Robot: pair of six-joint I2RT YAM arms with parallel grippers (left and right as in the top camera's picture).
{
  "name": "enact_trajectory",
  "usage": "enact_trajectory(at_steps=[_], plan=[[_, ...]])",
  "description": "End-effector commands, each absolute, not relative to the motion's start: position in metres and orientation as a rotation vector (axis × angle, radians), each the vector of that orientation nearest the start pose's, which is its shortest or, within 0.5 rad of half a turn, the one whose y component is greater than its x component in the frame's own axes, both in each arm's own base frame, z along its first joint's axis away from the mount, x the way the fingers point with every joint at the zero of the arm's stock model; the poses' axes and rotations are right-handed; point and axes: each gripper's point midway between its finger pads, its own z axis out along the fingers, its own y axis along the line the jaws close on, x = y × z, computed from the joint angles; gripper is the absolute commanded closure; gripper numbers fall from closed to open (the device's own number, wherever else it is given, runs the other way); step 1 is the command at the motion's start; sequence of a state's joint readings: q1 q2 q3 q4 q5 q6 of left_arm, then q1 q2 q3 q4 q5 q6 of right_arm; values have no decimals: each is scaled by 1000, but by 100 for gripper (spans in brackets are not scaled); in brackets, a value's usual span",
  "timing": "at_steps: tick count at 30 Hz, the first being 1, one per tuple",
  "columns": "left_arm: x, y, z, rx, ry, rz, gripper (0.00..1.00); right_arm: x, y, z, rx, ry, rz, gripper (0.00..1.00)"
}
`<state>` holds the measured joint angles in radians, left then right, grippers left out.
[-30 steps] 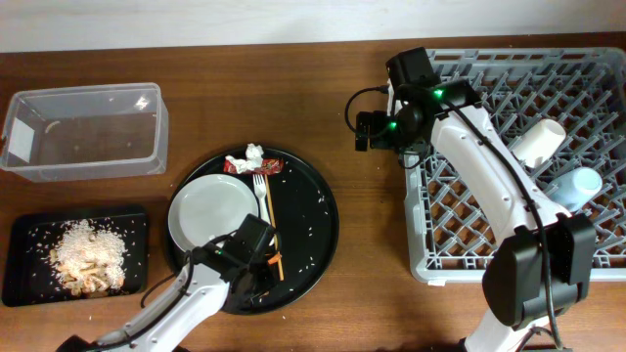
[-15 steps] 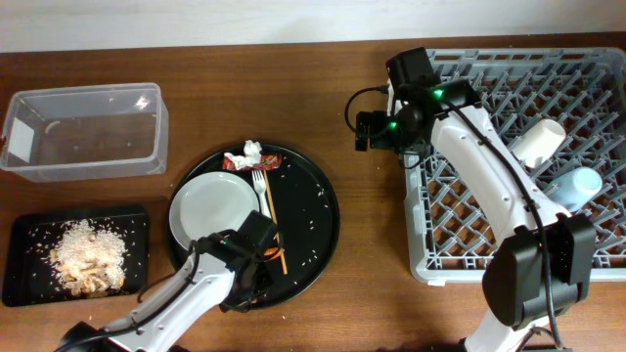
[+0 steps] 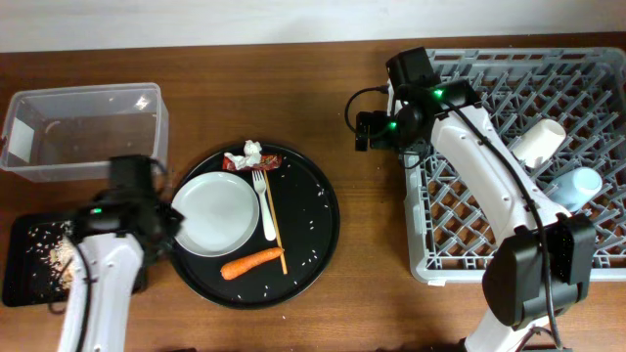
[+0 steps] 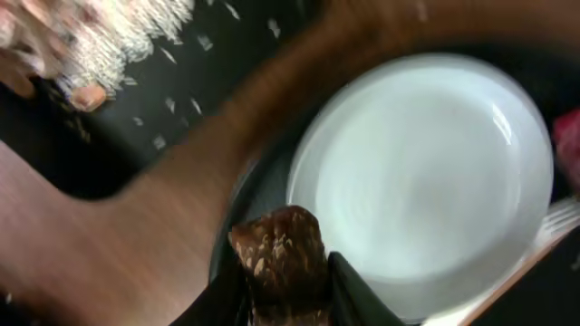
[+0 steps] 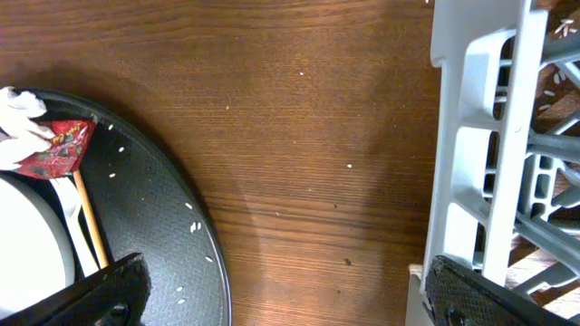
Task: Sort waste into correct bins and load items into the dishwasher rack
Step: 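Drop the meat chunk onto the black tray with the left gripper, then reach the left gripper to the orange carrot and close on it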
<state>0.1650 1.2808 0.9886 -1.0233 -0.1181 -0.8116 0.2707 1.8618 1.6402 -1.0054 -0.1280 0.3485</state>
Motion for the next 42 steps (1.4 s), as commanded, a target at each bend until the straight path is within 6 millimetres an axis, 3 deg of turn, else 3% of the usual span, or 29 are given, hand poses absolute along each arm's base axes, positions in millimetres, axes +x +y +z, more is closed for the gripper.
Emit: enact_trajectory(at_steps=[1,7,10,14,17,19,23,25,28,32,34,35,36,37,38,39,41,42], plan=[[245,120,127,-1527,2346,94,74,413,134,150,96,2809,323,1],[238,178,105,-1758,2199,136,72,413,134,150,95,2809,322,1],[245,185,87,-1782,2211,144,67,413,134,150,96,2809,323,1],[254,195,66,-1811,2212,148,66,413,134,150,96,2809,323,1],[251,193,62,-1833,2231,136,66,413,134,150,95,2809,322,1],[259,181,67,-1753,2288,23,65,413,134,150,96,2809,323,1],[272,153,100,-1522,2343,-196,62,413,134,150,96,2809,323,1],[267,121,129,-1365,2384,-323,62,413,134,150,95,2809,322,1],[263,63,150,-1065,2515,-453,61,413,134,150,96,2809,323,1],[252,-45,142,-433,2802,-531,60,413,134,150,96,2809,323,1],[248,-76,140,-158,2840,-541,60,413,134,150,96,2809,323,1],[245,-91,137,-16,2854,-523,50,413,134,150,95,2809,322,1],[247,-93,131,58,2858,-403,37,413,134,150,96,2809,323,1],[250,-88,126,93,2860,-274,13,413,134,150,96,2809,323,1],[253,-80,123,107,2856,-161,1,413,134,150,95,2809,322,1],[254,-75,121,115,2855,-85,1,413,134,150,96,2809,323,1],[252,-76,118,135,2872,-90,2,413,134,150,96,2809,323,1],[255,-77,116,198,2867,-84,9,413,134,150,96,2809,323,1]])
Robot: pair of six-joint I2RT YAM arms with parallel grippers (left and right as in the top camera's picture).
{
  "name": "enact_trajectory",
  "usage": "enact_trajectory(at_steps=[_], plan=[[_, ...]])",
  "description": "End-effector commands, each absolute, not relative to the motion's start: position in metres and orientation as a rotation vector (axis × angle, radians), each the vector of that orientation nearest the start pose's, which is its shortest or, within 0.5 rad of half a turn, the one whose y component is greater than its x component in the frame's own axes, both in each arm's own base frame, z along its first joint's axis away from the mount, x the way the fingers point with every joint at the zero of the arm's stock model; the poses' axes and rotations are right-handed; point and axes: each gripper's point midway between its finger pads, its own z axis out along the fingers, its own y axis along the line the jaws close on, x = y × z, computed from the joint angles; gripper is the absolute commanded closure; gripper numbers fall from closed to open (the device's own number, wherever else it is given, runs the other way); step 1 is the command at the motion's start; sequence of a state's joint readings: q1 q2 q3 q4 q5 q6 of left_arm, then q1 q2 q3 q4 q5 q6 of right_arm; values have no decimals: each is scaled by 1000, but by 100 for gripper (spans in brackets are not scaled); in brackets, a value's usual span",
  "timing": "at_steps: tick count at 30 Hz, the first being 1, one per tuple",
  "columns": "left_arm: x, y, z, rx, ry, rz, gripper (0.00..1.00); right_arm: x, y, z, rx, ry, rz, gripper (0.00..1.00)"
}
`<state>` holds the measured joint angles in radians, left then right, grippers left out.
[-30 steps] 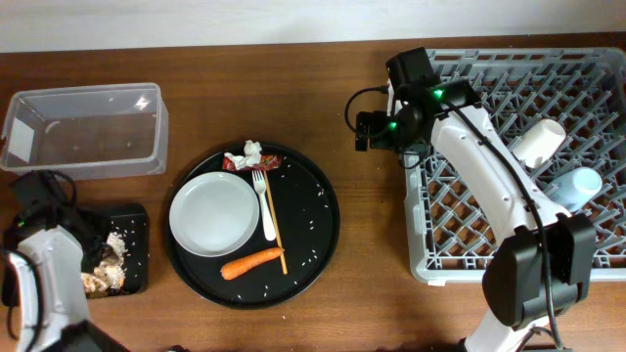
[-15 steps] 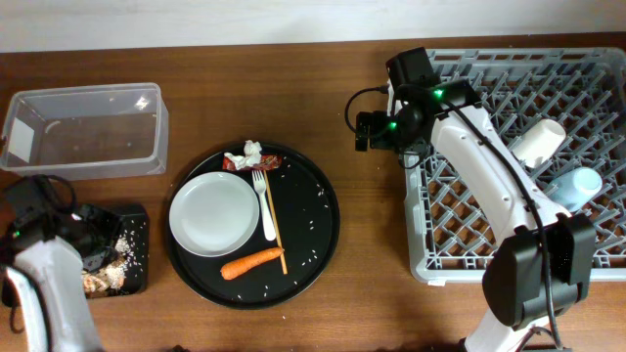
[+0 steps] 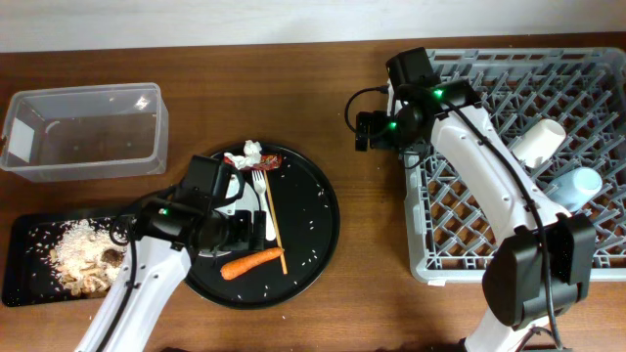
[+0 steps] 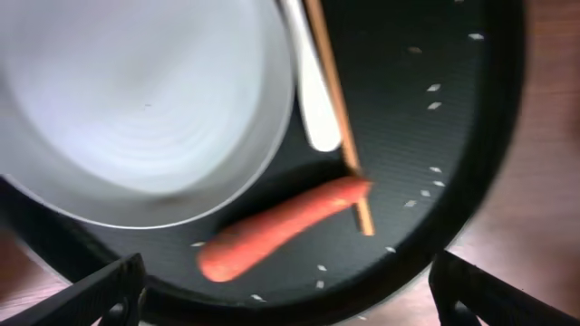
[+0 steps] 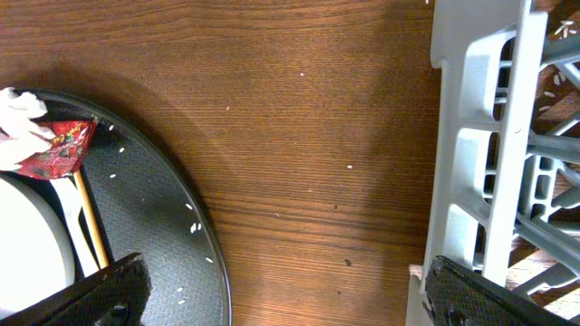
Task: Sort waste into correct bins and load items into the dishwasher rack
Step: 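Reach the left gripper to the orange carrot and close on it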
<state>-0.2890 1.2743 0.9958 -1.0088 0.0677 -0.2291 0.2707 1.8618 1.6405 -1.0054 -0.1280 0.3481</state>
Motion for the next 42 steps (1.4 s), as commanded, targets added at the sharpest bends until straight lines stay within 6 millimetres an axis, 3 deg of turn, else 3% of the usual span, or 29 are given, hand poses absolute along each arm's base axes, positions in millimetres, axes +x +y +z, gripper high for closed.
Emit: enact_trajectory(at_steps=[1,4,8,10,13,16,31,40,42], plan=[[256,-79,113,226,2869,-97,11,413,134,150,95,2809,322,1],[259,-85,97,248,2924,-121,11,413,134,150,96,2809,323,1],[249,-99,55,386,3075,-126,23,413,134,150,96,2809,323,1],[242,-108,45,456,3107,-115,23,413,134,150,96,2809,323,1],[234,-125,44,622,3081,-90,23,413,134,150,96,2809,323,1],[231,-130,43,681,3064,-44,23,413,134,150,96,2809,323,1],[222,-119,28,770,3069,54,22,413,134,150,95,2809,322,1],[211,-115,7,797,3067,55,24,413,134,150,95,2809,322,1],[211,-116,6,795,3063,47,29,413,134,150,96,2809,323,1]])
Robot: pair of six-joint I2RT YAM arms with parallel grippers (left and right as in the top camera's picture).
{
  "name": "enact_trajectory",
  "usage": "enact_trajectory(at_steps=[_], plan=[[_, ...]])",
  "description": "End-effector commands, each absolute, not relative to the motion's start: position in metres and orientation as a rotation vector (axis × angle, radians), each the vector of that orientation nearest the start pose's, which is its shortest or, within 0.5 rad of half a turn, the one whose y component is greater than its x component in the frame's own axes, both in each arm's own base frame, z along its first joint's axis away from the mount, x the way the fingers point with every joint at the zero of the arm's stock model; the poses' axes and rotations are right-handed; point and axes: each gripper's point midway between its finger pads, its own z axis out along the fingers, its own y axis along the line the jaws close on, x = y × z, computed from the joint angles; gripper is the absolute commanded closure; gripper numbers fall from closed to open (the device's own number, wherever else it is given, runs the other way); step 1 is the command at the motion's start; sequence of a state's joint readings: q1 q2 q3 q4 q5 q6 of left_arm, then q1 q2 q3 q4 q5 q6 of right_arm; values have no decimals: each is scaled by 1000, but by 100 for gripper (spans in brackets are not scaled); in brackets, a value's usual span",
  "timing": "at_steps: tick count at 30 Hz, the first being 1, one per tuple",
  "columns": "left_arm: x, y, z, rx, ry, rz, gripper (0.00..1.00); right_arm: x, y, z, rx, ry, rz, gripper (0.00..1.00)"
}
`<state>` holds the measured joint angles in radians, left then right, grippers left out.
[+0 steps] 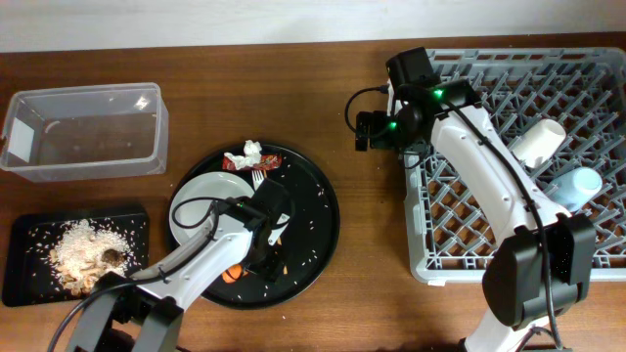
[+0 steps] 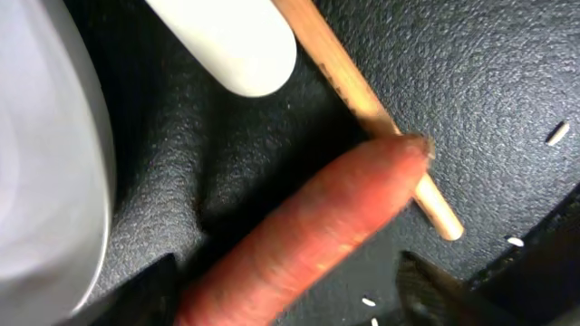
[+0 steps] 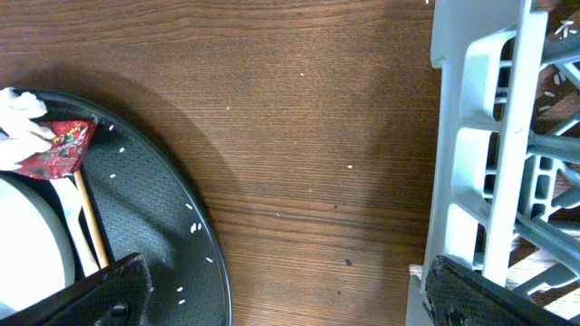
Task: Sort waste into correct bins and load items into the dishwasher rack
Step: 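Reach the left gripper to the orange carrot and close on it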
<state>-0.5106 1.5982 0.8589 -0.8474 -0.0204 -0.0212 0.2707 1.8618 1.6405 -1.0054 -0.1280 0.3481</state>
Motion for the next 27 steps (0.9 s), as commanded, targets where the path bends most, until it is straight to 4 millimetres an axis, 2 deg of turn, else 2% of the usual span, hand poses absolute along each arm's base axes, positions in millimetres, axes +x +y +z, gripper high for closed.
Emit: enact_trajectory(at_steps=[1,2,4,7,13,18,21,23,27], plan=[[211,-116,6,795,3063,46,29,413,134,150,96,2809,323,1],[211,-116,6,794,3064,46,29,413,134,150,95,2809,322,1],[208,-121,6,805,3069,4,36,413,134,150,96,2809,323,1],[205,-125,6,859,3049,40,37,413,134,150,96,2809,323,1],[203,-115,6,883,3048,144,37,413,134,150,95,2809,322,1],[194,-104,-10,912,3111,227,39,413,134,150,95,2809,322,2],[191,-102,-15,922,3135,242,46,413,134,150,96,2809,323,1],[192,-103,-15,921,3134,240,57,413,134,150,96,2809,323,1],[202,-110,-3,915,3119,230,59,413,134,150,95,2809,322,1]])
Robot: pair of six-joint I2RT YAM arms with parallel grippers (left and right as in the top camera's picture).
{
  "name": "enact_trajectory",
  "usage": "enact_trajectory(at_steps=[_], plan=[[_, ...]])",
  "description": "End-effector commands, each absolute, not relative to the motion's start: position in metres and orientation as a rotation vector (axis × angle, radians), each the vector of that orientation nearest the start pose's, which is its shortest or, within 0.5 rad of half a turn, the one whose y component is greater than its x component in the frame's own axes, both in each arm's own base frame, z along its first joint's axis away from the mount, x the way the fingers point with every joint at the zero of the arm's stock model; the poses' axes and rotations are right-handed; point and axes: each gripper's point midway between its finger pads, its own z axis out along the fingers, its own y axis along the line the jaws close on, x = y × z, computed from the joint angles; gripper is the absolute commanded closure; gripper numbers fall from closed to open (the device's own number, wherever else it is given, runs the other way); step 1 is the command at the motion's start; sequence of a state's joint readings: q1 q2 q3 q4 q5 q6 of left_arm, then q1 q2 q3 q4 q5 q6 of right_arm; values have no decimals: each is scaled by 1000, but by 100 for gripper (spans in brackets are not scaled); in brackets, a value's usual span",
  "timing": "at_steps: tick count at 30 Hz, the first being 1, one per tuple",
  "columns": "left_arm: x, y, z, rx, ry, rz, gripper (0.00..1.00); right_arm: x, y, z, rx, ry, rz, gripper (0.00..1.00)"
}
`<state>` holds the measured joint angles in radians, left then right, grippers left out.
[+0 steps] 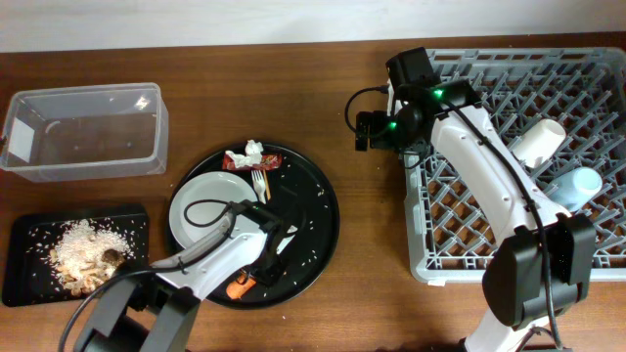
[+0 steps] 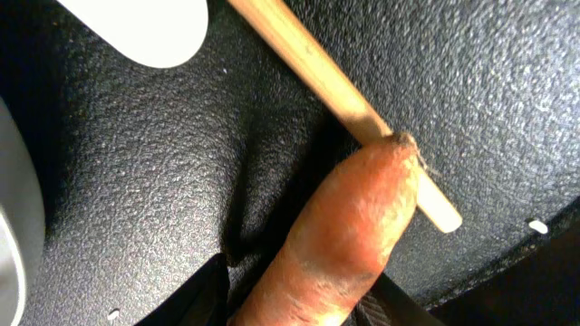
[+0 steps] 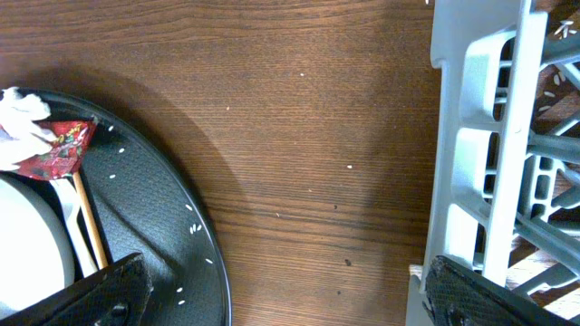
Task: Sort waste into correct bins and load items into the dishwasher rack
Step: 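Reach the left gripper to the orange carrot and close on it, then carry the carrot with the left gripper and drop it on the black tray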
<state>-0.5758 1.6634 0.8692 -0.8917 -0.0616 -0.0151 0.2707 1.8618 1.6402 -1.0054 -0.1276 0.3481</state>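
Note:
An orange carrot [image 2: 344, 235] lies on the black round tray [image 2: 136, 163], its tip against a wooden chopstick [image 2: 335, 100]. My left gripper [image 2: 299, 303] is low over the tray's near side [image 1: 256, 274], its two black fingers pressed against the carrot's sides. Only a bit of the carrot [image 1: 238, 288] shows overhead. A white plate [image 1: 205, 215], white fork [image 1: 259, 186], red wrapper [image 1: 238, 161] and crumpled tissue [image 1: 252, 150] share the tray. My right gripper [image 1: 364, 130] hangs open and empty over bare table beside the grey dish rack [image 1: 528, 147].
A clear plastic bin [image 1: 83, 132] stands at the back left. A black flat tray [image 1: 29, 264] with rice and food scraps lies at the front left. Two cups [image 1: 540, 140] [image 1: 577, 186] rest in the rack. Rice grains dot the round tray and table.
My left gripper's fingers stood wide apart either side of the carrot; now they have come in against it. The right arm has not moved.
My left gripper held a brown food chunk between the scrap tray and the plate. Then it was open above the round tray, with a brown chunk lying among the scraps. Then it sat low and open over the carrot, and now it is shut on it.

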Motion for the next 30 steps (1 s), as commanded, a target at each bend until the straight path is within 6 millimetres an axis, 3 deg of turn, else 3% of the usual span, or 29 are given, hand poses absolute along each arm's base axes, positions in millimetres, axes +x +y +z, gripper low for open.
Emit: enact_trajectory(at_steps=[1,6,15,17,21,25,30], plan=[[207,-113,0,911,3108,224,59,413,134,150,96,2809,323,1],[220,-121,15,901,3083,208,64,413,134,150,96,2809,323,1],[215,-112,20,917,3111,274,63,413,134,150,96,2809,323,1],[212,-110,20,922,3123,282,54,413,134,150,96,2809,323,1],[199,-101,10,927,3154,312,54,413,134,150,96,2809,323,1],[209,-101,8,874,3117,341,54,413,134,150,95,2809,322,1],[203,-99,2,858,3139,335,55,413,134,150,96,2808,323,1]])
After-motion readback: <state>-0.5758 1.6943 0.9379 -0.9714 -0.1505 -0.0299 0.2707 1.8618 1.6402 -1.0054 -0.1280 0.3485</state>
